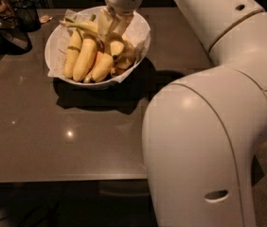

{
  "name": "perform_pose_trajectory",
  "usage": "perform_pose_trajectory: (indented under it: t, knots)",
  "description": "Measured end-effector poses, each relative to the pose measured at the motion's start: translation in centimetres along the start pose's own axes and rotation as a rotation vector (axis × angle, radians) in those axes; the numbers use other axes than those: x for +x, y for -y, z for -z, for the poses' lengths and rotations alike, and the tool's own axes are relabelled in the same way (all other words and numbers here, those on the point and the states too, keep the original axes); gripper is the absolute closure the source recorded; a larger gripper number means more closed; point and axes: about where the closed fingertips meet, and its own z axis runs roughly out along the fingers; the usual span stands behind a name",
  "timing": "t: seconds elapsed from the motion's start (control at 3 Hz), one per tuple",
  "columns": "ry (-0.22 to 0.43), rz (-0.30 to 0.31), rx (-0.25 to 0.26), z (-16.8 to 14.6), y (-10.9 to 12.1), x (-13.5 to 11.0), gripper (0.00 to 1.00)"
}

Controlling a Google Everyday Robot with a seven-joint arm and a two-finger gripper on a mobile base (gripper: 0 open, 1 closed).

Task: Pick banana from white bowl

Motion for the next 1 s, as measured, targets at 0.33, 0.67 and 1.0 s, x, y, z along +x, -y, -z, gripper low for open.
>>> perform_pose_trajectory:
  t: [0.33,0.67,1.0]
  knots:
    - [0.025,0.063,0.027,2.8,-1.2,-0.4,1.0]
    - [0.037,0.1,0.027,5.2,-2.5,-0.8,1.0]
    - [0.077,0.173,0.003,7.7,-4.2,-1.0,1.0]
